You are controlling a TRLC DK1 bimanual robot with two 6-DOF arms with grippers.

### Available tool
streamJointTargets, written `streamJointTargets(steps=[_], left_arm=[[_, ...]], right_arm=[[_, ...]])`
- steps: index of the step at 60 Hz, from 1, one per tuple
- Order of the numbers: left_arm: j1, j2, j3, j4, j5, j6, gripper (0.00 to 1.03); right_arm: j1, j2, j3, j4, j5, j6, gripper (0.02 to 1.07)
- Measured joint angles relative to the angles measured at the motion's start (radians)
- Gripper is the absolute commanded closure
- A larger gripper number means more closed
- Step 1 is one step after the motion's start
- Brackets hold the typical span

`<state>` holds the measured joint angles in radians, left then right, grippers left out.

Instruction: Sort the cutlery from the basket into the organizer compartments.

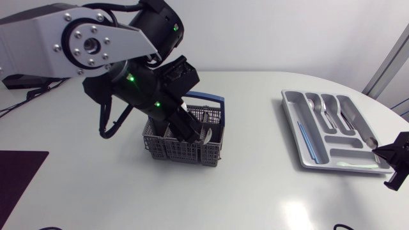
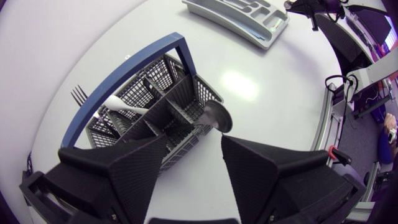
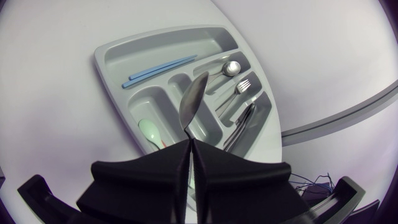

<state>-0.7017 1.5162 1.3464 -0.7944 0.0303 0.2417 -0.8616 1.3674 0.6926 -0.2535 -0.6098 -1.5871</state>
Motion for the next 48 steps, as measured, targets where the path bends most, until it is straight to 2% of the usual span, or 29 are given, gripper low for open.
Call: streamJointTargets(steps=[21, 48], left_arm=[[-0.002, 0.018, 0.003, 0.0, -0.01, -0.006, 0.42], [-0.002, 0.018, 0.003, 0.0, -0.01, -0.006, 0.42]], right_arm=[[0.01, 0.187, 0.039, 0.146, 0.103, 0.0, 1.02], [0.095, 0.245, 0.035, 0.184, 0.22, -0.015, 1.01]])
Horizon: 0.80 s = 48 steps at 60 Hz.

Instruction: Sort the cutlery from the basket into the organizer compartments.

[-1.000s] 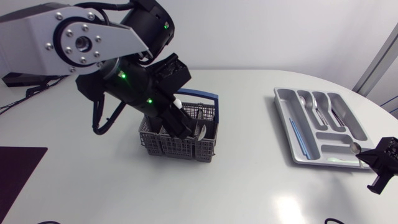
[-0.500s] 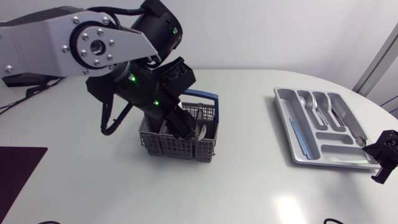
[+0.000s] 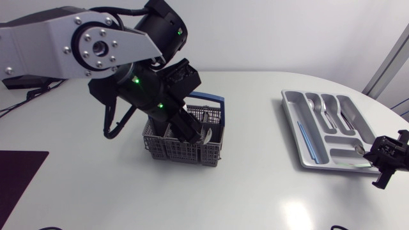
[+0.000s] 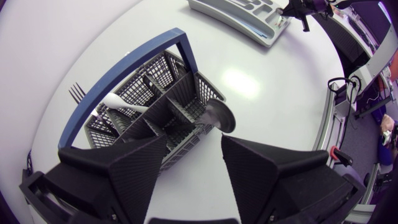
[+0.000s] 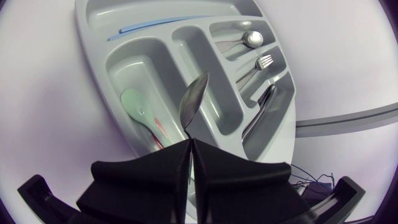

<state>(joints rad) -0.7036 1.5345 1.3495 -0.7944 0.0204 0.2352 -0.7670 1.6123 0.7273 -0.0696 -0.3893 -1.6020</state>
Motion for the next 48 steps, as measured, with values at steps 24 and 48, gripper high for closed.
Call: streamJointTargets(steps=[24, 48], left_arm=[[0.0, 0.0, 0.0, 0.0, 0.0, 0.0, 0.42], [0.001, 0.0, 0.0, -0.001, 0.008, 0.0, 0.42]], right_arm=[[0.046, 0.004, -0.034, 0.022, 0.036, 0.0, 0.66], [0.068, -0.208, -0.037, -0.081, 0.0, 0.095, 0.17]])
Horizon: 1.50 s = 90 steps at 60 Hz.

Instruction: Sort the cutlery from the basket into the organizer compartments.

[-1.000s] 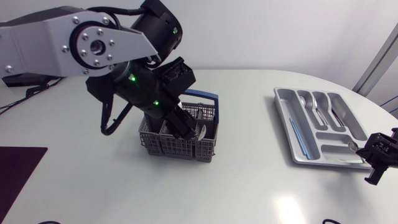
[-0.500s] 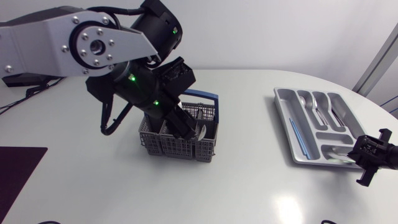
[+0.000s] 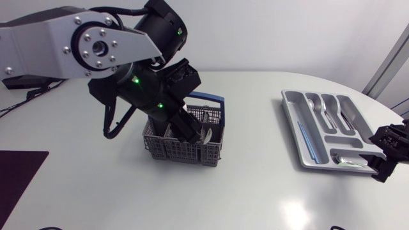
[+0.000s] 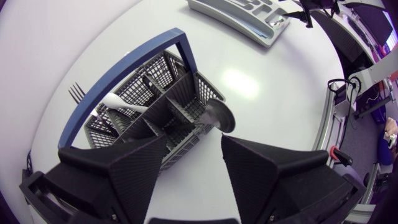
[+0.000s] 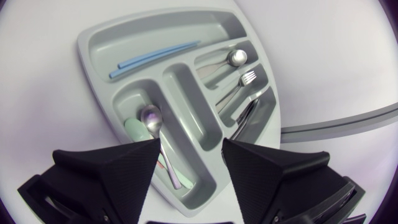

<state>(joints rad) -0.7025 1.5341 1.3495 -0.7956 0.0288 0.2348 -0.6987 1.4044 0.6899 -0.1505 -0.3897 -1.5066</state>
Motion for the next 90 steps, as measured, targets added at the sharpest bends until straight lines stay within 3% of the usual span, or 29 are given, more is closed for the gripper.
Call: streamJointTargets(steps=[9, 25, 48, 59, 76, 90], left_arm=[[0.0, 0.0, 0.0, -0.022, 0.044, 0.0, 0.43], [0.0, 0.035, 0.103, -0.129, 0.18, -0.036, 0.57], [-0.007, 0.166, 0.174, -0.169, 0.197, -0.058, 0.63], [-0.021, 0.217, 0.214, -0.175, 0.199, -0.059, 0.71], [-0.024, 0.245, 0.224, -0.176, 0.194, -0.06, 1.0], [-0.023, 0.245, 0.225, -0.182, 0.18, -0.06, 1.0]], right_arm=[[0.034, -0.097, 0.0, -0.08, -0.01, 0.076, 0.15], [0.14, -0.226, -0.021, -0.159, -0.01, 0.18, 0.15], [0.329, -0.364, -0.113, -0.199, 0.048, 0.296, 0.15], [0.433, -0.422, -0.142, -0.221, 0.085, 0.36, 0.15], [0.552, -0.465, -0.142, -0.229, 0.138, 0.431, 0.15], [0.604, -0.484, -0.163, -0.229, 0.164, 0.458, 0.15]])
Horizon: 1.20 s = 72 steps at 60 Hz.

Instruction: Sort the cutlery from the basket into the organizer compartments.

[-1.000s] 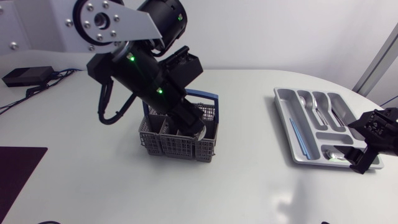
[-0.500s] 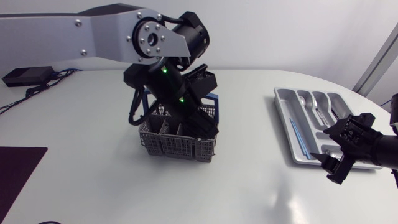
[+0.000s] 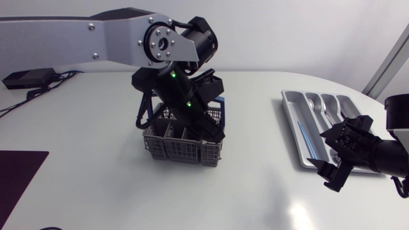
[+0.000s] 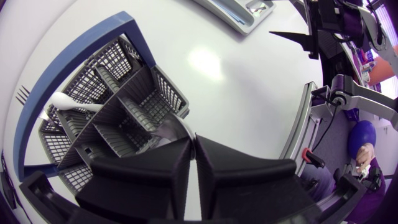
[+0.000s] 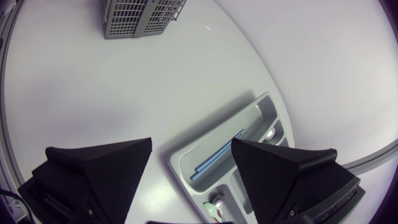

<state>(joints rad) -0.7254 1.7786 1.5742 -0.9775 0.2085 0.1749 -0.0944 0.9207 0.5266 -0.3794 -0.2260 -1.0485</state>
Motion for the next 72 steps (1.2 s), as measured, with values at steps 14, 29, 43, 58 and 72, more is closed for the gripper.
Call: streamJointTargets(steps=[14, 29, 43, 58, 72], left_arm=[[0.02, -0.018, 0.003, -0.004, 0.0, 0.0, 1.0], [0.053, -0.069, 0.041, -0.089, 0.057, 0.002, 1.0], [0.084, -0.13, 0.143, -0.192, 0.155, 0.018, 1.0], [0.09, -0.172, 0.201, -0.271, 0.291, 0.071, 1.0], [0.09, -0.172, 0.238, -0.332, 0.381, 0.142, 1.0]], right_arm=[[0.016, -0.011, -0.005, 0.0, 0.014, 0.003, 0.15], [0.075, -0.031, -0.005, -0.019, 0.022, 0.033, 0.14], [0.158, -0.075, 0.005, -0.075, 0.021, 0.1, 0.13], [0.224, -0.086, 0.138, -0.196, -0.115, 0.198, 0.13], [0.288, -0.085, 0.249, -0.272, -0.251, 0.259, 0.13]])
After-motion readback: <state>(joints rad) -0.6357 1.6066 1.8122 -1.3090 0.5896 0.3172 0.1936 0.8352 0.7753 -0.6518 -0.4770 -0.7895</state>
